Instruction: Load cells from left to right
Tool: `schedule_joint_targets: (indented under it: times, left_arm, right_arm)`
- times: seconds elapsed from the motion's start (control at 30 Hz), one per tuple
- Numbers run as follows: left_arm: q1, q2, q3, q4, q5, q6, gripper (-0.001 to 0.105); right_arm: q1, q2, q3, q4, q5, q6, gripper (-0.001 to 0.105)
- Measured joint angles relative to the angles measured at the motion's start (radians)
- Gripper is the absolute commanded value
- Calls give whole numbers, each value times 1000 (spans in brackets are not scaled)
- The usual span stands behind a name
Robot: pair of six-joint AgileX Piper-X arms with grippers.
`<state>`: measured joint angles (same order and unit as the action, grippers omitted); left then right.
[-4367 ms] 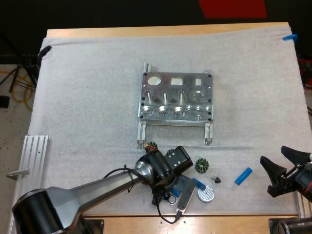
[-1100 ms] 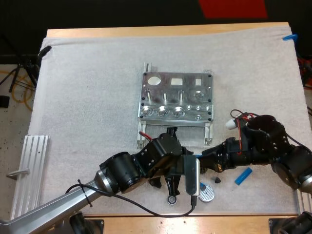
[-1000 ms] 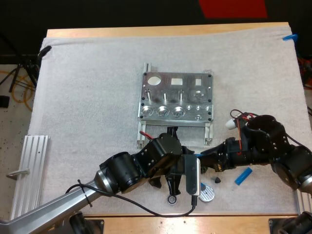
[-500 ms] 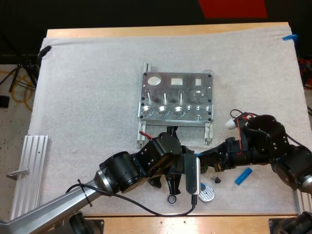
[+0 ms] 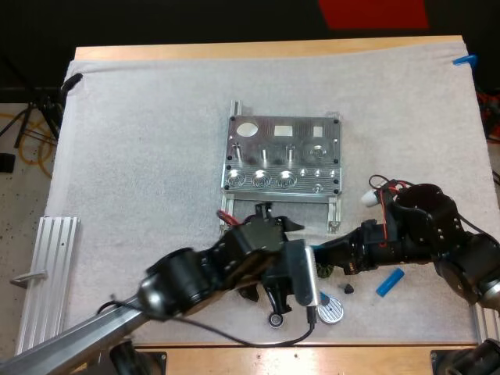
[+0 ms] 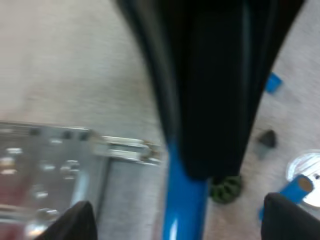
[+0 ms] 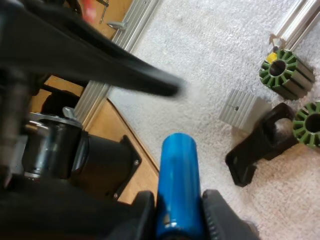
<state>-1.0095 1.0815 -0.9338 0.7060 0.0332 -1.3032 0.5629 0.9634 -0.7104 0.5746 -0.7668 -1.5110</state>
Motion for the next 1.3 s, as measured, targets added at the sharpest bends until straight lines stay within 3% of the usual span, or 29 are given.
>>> schedule_joint_targets:
  times: [0.1,0.4,0.67,0.8,1.03,1.13,1.3]
  left_arm:
    - [0,-86,0,3,-46,-27,67]
    - [0,-338,0,105,-161,-134,67]
    - [0,-488,0,180,-242,-217,67]
    - [0,-524,0,246,-283,-270,67]
    - [0,-573,35,348,-432,-381,67]
    - [0,-592,59,353,-479,-431,67]
    - [0,-594,61,361,-492,-487,67]
  right_arm:
    - [0,0,-39,32,45,-3,0]
    - [0,15,-257,290,321,-161,0]
    - [0,196,-475,490,482,-273,0]
    - [0,295,-566,533,520,-289,0]
    - [9,504,-781,604,571,-314,0]
    - [42,586,-875,639,676,-330,0]
    - [95,714,-982,692,827,-379,0]
